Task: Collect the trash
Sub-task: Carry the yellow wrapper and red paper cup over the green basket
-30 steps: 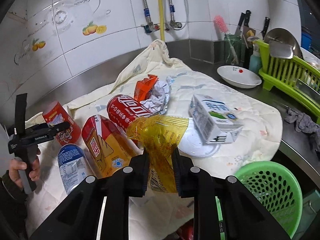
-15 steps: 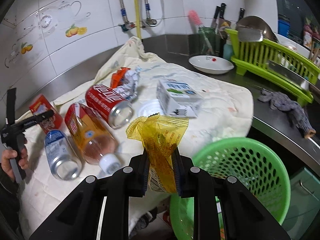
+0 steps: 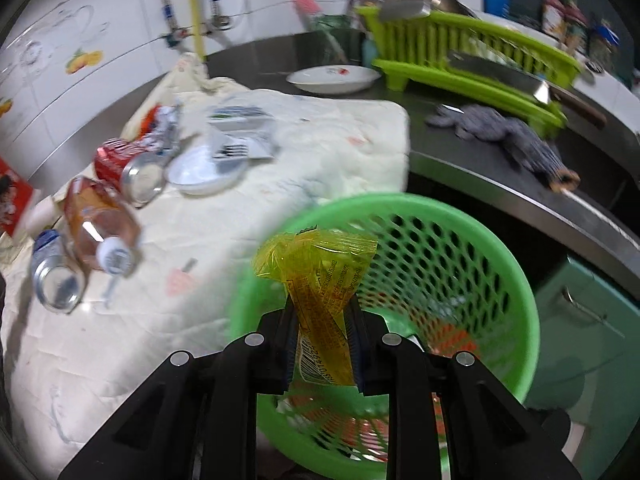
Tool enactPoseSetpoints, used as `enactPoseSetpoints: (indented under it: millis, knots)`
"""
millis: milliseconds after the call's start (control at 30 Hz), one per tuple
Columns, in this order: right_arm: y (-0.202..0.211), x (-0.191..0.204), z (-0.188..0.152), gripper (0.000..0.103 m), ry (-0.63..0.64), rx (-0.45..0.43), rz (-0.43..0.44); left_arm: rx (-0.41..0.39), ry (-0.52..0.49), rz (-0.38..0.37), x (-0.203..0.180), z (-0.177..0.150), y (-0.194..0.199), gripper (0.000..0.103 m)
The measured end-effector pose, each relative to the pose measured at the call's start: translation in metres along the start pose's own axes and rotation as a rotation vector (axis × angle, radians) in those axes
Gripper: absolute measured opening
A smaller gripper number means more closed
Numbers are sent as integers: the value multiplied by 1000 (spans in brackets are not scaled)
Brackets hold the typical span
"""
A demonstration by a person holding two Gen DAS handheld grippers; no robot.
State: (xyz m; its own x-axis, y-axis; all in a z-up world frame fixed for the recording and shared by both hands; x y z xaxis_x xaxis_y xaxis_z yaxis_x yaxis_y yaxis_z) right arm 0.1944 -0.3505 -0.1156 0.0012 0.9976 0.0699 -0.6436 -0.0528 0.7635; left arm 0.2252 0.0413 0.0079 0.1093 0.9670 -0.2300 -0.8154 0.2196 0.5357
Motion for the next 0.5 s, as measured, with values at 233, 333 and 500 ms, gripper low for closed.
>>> enactPoseSetpoints:
  millis: [233, 333, 500]
  knots:
    - [-1, -26, -13, 38, -54, 2, -18, 11, -52, -136, -69, -3, 5, 69]
    - [2, -33, -18, 41, -60, -2, -16, 22, -87, -184, -103, -11, 2, 69]
    - [13, -45, -22, 45, -70, -25, -13, 65, -132, -259, -159, -29, -11, 69]
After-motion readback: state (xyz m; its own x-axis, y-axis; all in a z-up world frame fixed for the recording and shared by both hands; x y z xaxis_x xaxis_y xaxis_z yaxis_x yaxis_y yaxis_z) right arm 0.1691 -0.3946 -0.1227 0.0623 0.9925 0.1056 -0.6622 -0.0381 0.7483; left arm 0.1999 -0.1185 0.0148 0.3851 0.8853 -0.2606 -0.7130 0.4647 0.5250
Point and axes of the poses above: each gripper's, at about its wrist camera, not at the fingertips, and y roughly against the way its jaws point, x to its left, z to its top, the point moved 5 cm from there along -y, roughly the way its jaws point, and after that the axes turned 5 degrees about y, right-handed, at the moved point
